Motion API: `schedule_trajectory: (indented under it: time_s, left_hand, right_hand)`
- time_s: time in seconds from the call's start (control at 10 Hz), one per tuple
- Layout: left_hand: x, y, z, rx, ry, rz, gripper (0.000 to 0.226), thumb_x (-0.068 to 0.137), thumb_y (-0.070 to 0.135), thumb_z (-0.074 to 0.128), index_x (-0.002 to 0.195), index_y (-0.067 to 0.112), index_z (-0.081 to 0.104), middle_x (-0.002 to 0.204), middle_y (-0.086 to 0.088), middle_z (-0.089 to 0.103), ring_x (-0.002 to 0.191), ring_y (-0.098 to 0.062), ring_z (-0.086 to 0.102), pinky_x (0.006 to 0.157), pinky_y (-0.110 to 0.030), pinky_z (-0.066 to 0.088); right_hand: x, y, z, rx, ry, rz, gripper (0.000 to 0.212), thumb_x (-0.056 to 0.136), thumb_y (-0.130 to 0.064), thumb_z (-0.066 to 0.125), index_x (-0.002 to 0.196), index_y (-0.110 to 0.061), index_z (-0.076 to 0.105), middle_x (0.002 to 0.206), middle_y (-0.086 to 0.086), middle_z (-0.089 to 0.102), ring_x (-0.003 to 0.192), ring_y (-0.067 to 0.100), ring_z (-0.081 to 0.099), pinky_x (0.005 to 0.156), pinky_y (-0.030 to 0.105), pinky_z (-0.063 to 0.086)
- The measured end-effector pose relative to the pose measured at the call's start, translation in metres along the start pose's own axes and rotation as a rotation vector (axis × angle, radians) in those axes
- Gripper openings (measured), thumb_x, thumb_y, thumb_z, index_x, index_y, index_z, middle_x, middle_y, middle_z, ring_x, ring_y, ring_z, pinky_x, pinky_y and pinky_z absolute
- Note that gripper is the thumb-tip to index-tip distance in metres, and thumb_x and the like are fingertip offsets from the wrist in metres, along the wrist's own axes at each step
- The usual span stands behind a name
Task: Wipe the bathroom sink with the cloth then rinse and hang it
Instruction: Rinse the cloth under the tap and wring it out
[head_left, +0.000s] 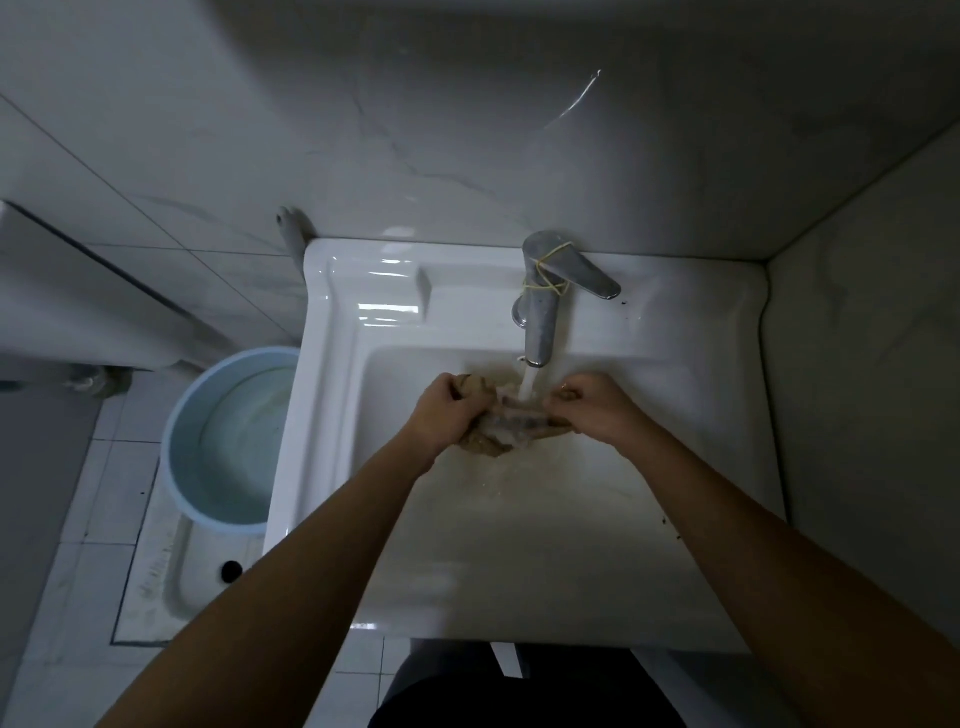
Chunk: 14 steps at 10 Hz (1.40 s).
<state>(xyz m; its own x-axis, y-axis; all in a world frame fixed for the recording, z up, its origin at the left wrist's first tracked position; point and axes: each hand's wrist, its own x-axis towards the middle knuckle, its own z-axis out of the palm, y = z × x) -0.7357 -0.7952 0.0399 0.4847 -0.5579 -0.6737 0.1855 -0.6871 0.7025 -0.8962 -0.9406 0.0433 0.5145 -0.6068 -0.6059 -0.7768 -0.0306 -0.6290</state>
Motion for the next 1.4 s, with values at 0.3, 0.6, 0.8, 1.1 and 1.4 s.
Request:
schedule_trajectory:
  time_s: [0.3,0.6,0.8,1.1,1.4]
  left_hand:
    - [0.012,-0.003,0.006,0.313,0.195,0.209,0.027,0.088,0.031,0.071,0.091,0.012,0.053,0.077,-0.001,0.06,0.07,-0.026,0.064,0.06,-0.037,0.057]
    - [0.017,-0.008,0.028,-0.306,0.077,-0.343,0.041,0.096,0.044,0.057,0.107,0.004,0.063,0.1,-0.014,0.067,0.094,-0.03,0.064,0.086,-0.045,0.056]
    - [0.015,0.007,0.049,-0.827,-0.304,-0.431,0.031,0.094,0.037,0.063,0.112,0.011,0.067,0.097,-0.009,0.064,0.08,-0.021,0.062,0.07,-0.035,0.054]
    - [0.003,-0.031,0.024,-0.337,-0.124,-0.299,0.023,0.096,0.004,0.06,0.117,0.002,0.069,0.108,-0.018,0.071,0.094,-0.031,0.071,0.085,-0.041,0.062]
    - [0.002,-0.002,0.059,-0.855,-0.217,-0.531,0.027,0.098,0.027,0.046,0.104,0.009,0.066,0.1,-0.017,0.066,0.089,-0.031,0.067,0.078,-0.043,0.059]
  right_hand:
    - [-0.011,-0.024,0.003,0.738,-0.028,0.163,0.022,0.104,-0.017,0.047,0.099,-0.007,0.067,0.097,0.016,0.069,0.079,0.024,0.069,0.075,0.041,0.06]
    - [-0.016,-0.022,0.019,1.635,-0.507,0.385,0.037,0.091,-0.007,0.058,0.059,-0.017,0.041,0.05,-0.004,0.036,0.04,0.012,0.031,0.037,0.029,0.04]
    - [-0.021,-0.027,0.005,1.19,-0.249,0.287,0.026,0.096,-0.021,0.057,0.109,-0.002,0.07,0.093,0.013,0.075,0.074,0.022,0.072,0.064,0.027,0.058]
    - [-0.004,0.009,-0.005,0.776,0.29,0.239,0.024,0.096,-0.008,0.055,0.09,-0.023,0.072,0.079,0.001,0.066,0.072,0.017,0.061,0.066,0.03,0.051]
    - [-0.03,-0.017,0.011,1.458,-0.38,0.364,0.041,0.106,-0.022,0.025,0.074,-0.01,0.047,0.054,-0.007,0.038,0.043,0.008,0.033,0.039,0.029,0.042]
